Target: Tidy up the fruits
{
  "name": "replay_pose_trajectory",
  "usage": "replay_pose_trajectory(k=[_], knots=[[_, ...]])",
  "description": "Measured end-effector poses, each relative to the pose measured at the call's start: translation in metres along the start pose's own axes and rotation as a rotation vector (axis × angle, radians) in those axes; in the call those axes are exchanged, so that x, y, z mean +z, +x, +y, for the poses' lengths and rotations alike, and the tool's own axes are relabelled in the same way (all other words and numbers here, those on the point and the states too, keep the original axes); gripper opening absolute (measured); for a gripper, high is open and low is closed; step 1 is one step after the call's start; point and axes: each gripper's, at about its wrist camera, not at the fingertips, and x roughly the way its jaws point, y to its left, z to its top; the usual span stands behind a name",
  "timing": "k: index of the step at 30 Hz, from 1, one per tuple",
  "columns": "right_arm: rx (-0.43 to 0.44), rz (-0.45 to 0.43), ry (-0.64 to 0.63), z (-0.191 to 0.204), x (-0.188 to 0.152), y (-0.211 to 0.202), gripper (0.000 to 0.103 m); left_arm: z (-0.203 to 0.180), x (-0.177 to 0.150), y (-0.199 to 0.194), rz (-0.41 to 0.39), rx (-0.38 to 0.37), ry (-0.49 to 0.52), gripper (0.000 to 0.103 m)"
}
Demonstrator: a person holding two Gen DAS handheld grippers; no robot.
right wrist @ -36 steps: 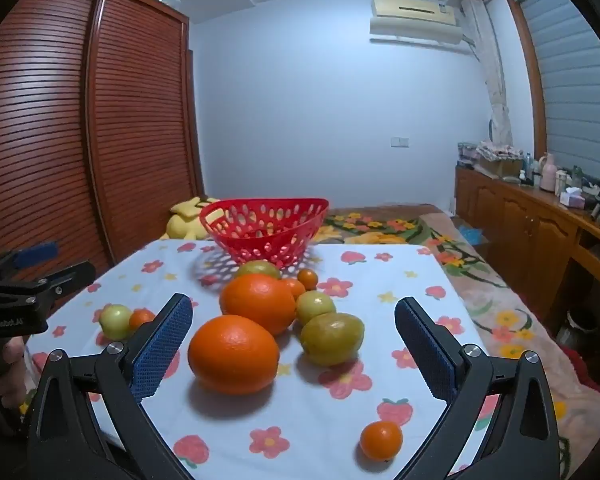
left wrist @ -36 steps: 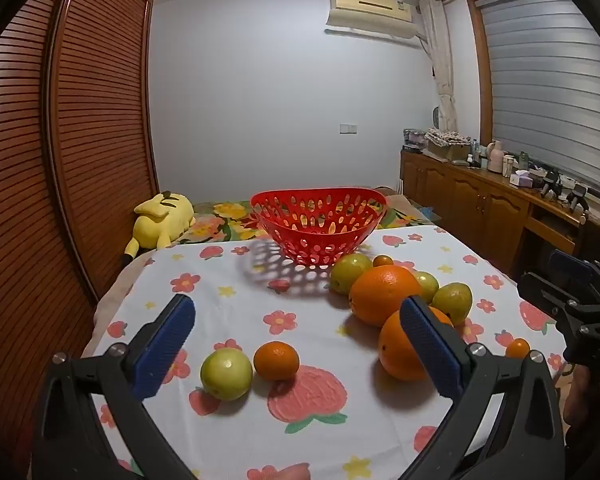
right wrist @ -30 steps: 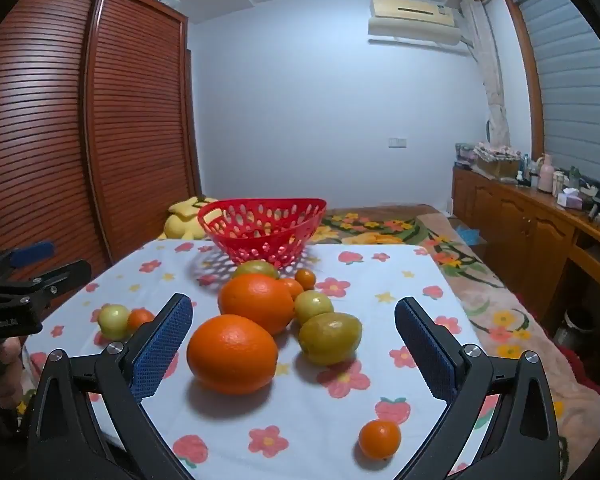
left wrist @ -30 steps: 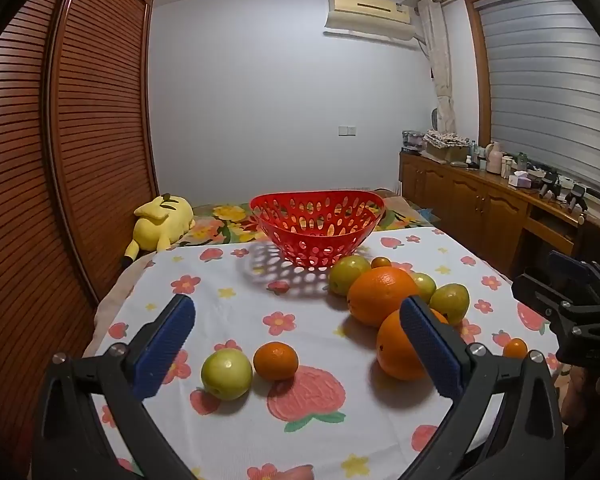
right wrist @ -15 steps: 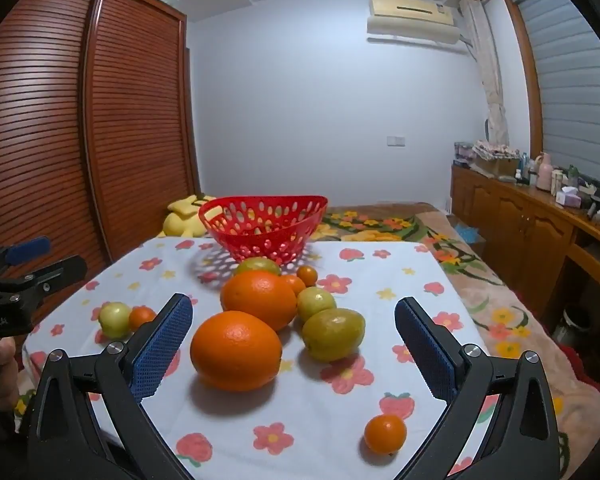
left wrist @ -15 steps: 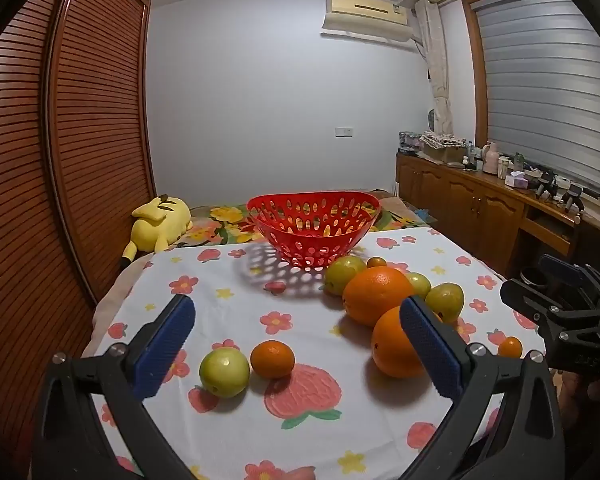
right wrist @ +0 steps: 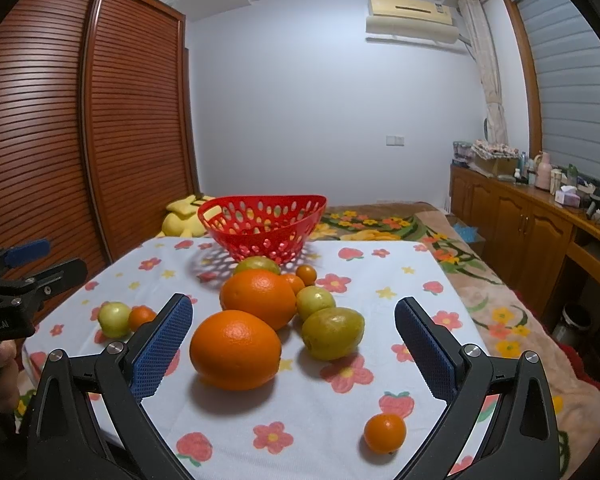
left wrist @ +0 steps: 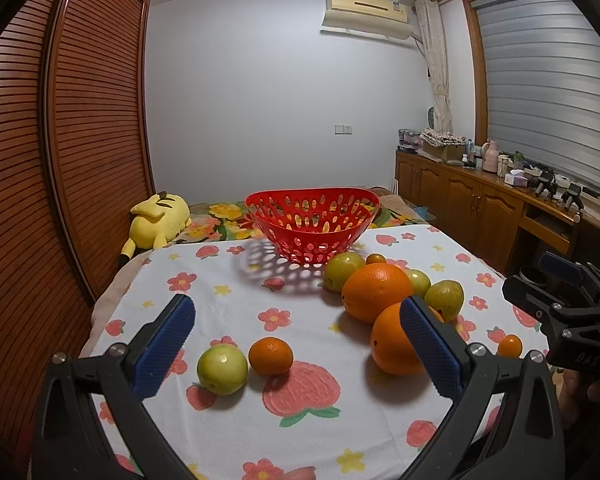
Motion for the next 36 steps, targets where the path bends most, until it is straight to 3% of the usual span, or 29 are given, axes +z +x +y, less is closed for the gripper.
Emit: replay_pose_trajectory(k=[36], knots=[[-0.002,-0.005,0.005,-0.0015,0.0035,-0.0027,0.103,0.0022,0.0022,0.0013,-0.006,-0.001,-0.001,0.103]])
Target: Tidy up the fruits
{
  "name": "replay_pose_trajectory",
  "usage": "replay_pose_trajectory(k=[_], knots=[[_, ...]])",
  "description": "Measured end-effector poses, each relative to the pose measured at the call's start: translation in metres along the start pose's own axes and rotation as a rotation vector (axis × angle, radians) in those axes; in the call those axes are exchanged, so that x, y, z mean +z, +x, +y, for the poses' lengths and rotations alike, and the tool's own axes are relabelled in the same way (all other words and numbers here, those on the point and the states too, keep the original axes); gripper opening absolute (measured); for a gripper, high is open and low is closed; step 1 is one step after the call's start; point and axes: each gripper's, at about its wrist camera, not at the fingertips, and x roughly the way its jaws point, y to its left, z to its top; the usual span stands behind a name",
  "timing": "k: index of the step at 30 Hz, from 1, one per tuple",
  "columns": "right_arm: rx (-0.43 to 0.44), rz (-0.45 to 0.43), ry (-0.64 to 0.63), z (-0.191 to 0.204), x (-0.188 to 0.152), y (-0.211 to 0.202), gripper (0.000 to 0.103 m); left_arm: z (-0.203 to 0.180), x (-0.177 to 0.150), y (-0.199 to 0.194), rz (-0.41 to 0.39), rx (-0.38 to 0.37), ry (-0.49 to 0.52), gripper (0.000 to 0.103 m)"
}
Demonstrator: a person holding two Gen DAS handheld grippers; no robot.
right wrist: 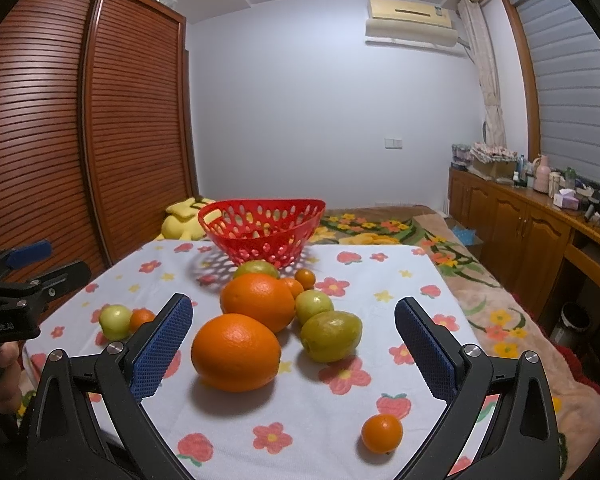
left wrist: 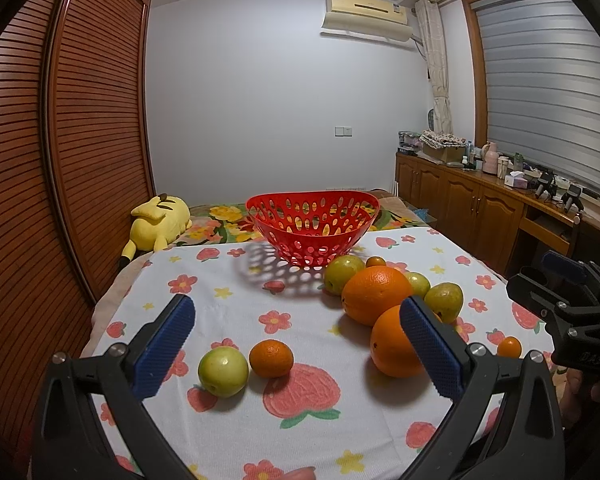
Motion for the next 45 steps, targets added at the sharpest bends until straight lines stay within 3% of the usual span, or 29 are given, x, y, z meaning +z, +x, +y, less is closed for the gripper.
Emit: replay_pose_trajectory(k=[21,35,41,45], knots=[[-0.01,0.014,-0.017,-0.002,-0.005,0.001,0.103,0.004,-0.012,0.008,0.045,-0.008,-0.005,0.103],[-0.042,0.168,-0.049,-0.041,-0.044,0.024,0.101,0.014,-0.033,0.03,0.134,-0.027,-0.022,0.103],[-0.024,0.261,-0.041,-0.056,-0.07,0.035,0.09,0.023,-0.039,0.043,0.185,-0.05,-0.032,0.103],[-0.028,0.295,-0.03,-0.062,-0.081,0.042,0.076,0.033,-0.045,0.053,0.22,-0.067,-0.046,0.103]])
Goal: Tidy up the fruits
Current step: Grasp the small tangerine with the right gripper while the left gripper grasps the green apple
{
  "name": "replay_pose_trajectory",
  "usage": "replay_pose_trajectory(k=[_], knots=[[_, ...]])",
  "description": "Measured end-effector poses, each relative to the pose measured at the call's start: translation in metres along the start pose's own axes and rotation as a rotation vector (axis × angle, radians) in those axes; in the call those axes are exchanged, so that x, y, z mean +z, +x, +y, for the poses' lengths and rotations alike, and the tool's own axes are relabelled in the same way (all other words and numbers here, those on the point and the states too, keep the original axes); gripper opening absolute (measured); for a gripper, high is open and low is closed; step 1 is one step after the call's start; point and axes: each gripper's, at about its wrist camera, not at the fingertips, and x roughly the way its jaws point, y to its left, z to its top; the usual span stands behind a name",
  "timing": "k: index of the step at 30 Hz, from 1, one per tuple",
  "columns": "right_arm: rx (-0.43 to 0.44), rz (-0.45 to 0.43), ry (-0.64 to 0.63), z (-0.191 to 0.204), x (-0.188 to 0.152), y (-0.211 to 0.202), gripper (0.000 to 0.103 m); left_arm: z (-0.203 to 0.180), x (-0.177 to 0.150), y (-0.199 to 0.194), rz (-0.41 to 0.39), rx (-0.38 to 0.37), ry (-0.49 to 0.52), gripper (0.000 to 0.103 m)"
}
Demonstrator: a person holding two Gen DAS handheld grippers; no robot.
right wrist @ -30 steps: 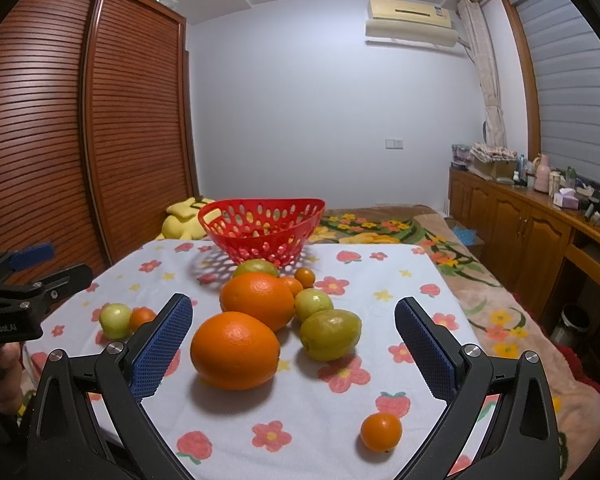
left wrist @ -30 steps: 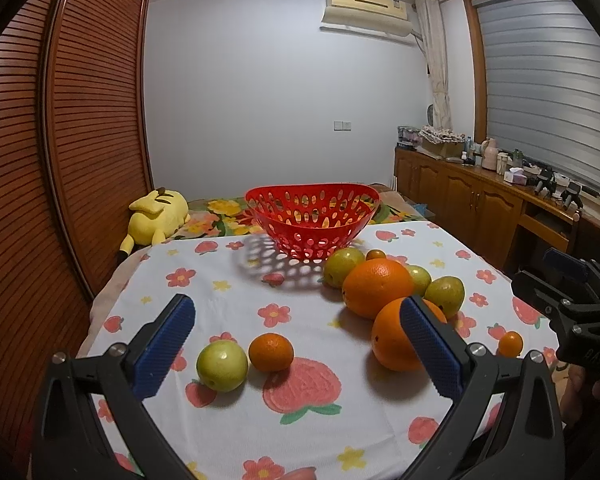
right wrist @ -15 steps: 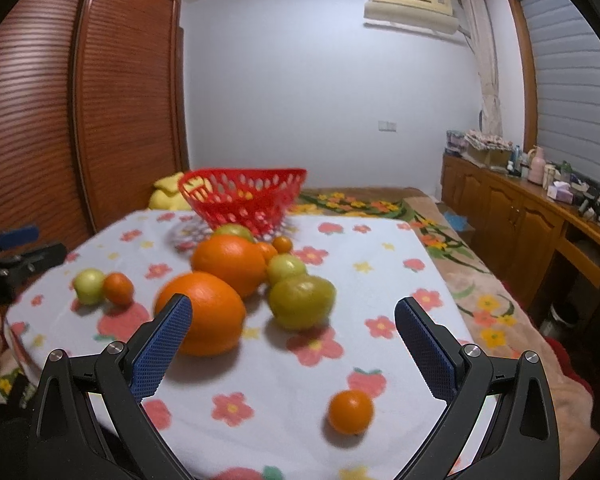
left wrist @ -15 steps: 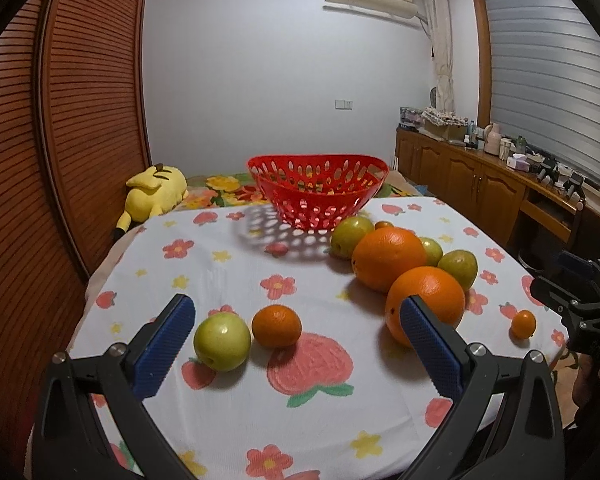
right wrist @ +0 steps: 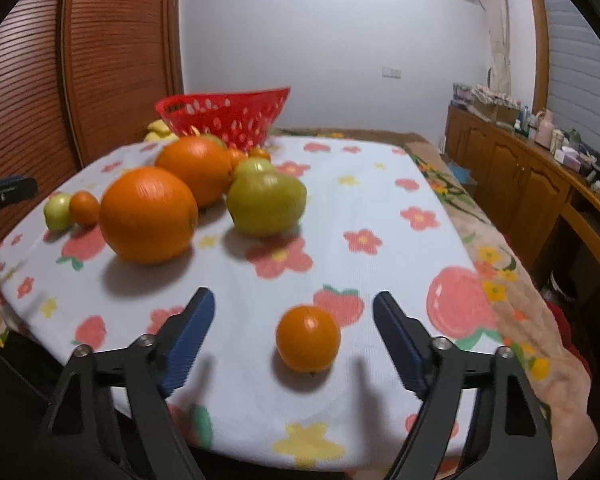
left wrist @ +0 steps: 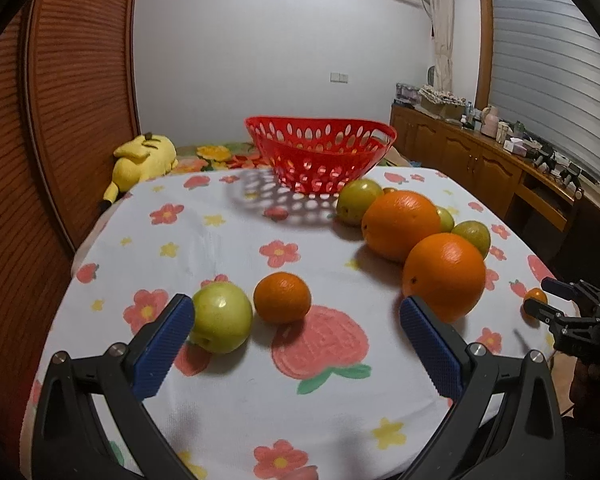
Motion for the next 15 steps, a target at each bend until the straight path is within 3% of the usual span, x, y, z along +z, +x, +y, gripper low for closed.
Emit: replay_pose_trajectory(k=[6,11,15], knots=[[-0.007,0.03,0.002,-0.005,-0.005,0.004,0.057,0.023,-0.008,0.013,0.044,0.016,-0.025,0.099],[-0.003,0.058,0.008,-0.01,-0.009,0.009,0.046,0.039,-0.013,0.021,0.079,0.016,-0.055,0.088],[0.003,0.063,0.008,-0.011,-0.009,0.01,0.034,0.046,-0.014,0.026,0.103,0.0,-0.063,0.087]])
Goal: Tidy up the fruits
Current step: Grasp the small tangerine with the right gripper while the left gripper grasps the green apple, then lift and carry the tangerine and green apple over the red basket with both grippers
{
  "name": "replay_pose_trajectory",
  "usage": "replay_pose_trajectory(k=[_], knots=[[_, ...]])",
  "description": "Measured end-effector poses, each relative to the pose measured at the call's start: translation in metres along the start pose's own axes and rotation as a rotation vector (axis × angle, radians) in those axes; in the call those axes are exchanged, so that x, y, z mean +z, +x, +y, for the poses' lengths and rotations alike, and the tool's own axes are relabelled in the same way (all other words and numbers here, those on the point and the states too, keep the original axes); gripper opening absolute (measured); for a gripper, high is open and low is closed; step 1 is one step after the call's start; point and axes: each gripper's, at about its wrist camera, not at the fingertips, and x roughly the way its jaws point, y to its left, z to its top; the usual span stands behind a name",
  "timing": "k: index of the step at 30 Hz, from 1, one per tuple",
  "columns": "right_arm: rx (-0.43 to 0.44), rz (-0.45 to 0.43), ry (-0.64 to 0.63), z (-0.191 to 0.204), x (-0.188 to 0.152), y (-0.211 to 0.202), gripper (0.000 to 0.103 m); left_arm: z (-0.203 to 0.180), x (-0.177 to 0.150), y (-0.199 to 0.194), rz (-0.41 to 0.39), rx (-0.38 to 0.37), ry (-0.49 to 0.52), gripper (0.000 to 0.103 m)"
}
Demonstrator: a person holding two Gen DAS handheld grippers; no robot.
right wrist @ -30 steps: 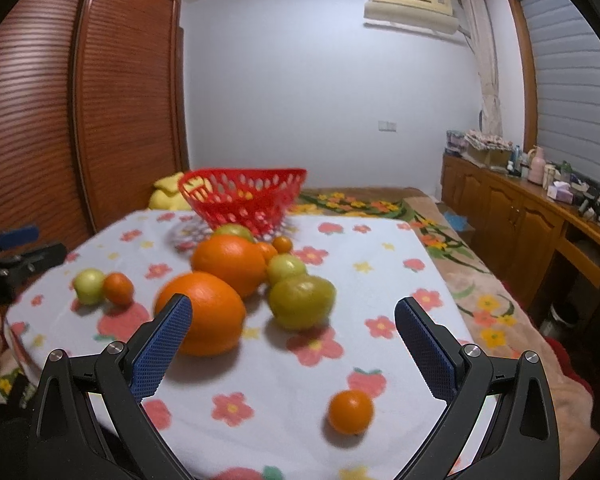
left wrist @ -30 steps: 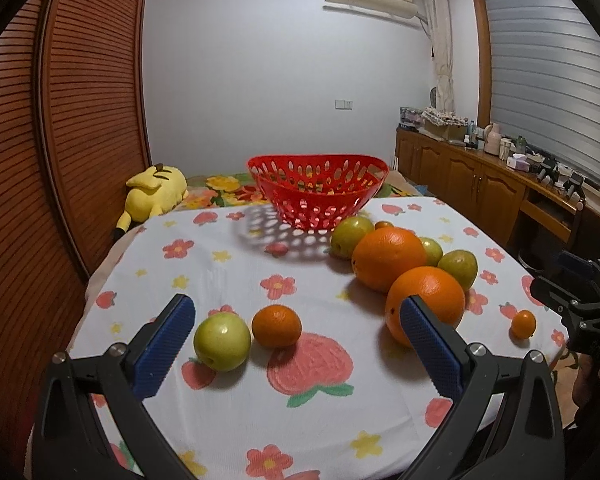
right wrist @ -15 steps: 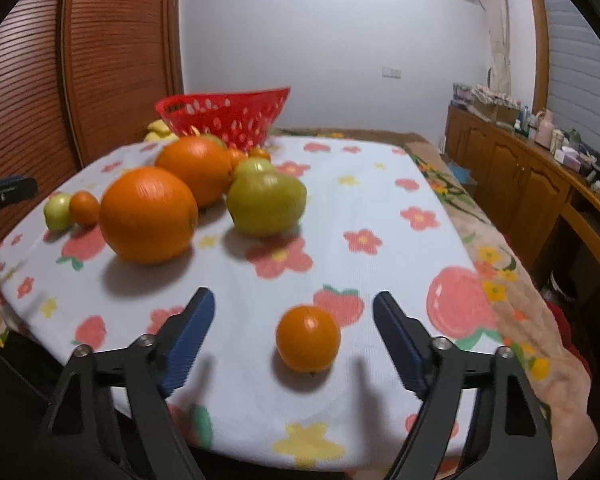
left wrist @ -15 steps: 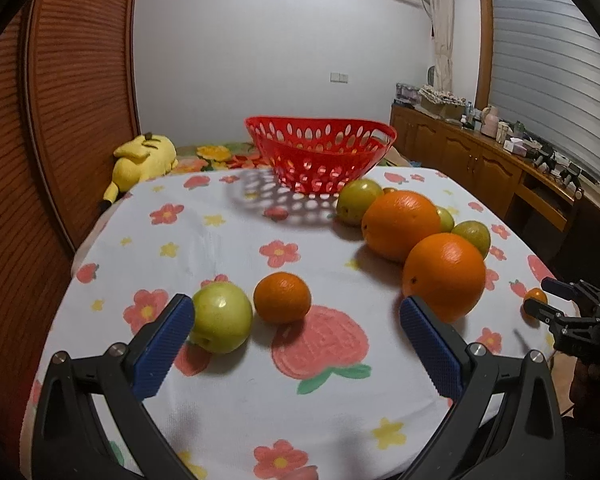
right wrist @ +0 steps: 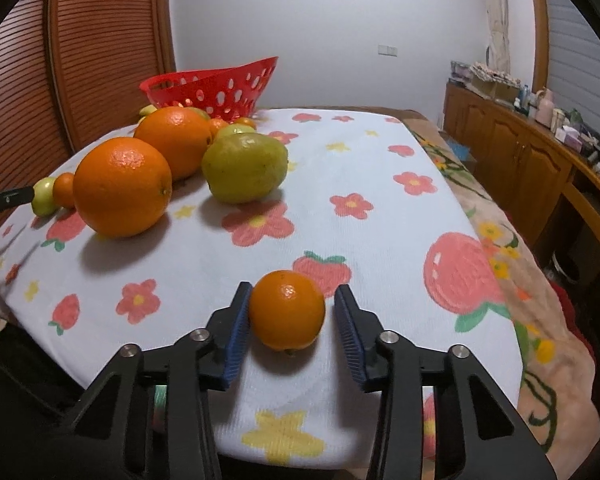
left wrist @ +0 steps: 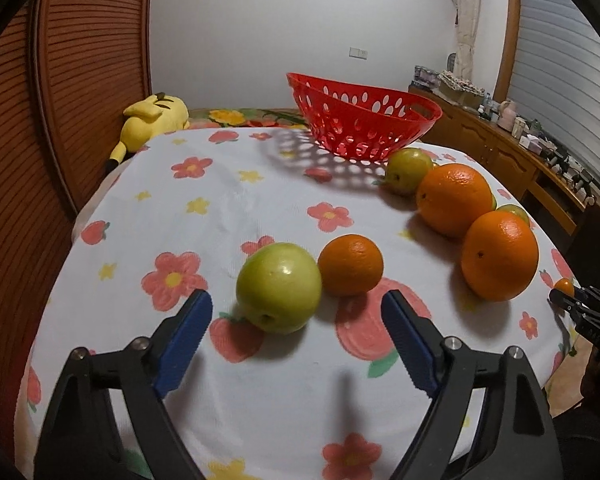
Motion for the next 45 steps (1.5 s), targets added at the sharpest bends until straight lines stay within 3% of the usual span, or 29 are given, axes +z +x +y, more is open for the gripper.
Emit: replay_pose_trajectory(k=[6,15,19,28,45], knots=[[0.014,-0.012,-0.003,-0.002,0.003,-0.001,0.033,0.013,0.005,0.012,0.043,-0.036,-0.025,0.069],[0.041,-0.056,0.004,-0.003,0.016,-0.004,0.033,0.019,0.008,0.025,0.095,-0.046,-0.019,0.063],[0.053,-0.068,0.002,0.0,0.022,-0.004,0.033,0.022,0.006,0.032,0.111,-0.071,-0.025,0.05],[0.08,-0.085,-0.017,0.005,0.034,-0.005,0.033,0.023,0.008,0.021,0.069,-0.077,-0.049,0.05],[0.153,-0.148,-0.052,0.025,0.078,-0.018,0.033,-0.001,0.056,-0.017,-0.073,-0.104,0.011,0.05]])
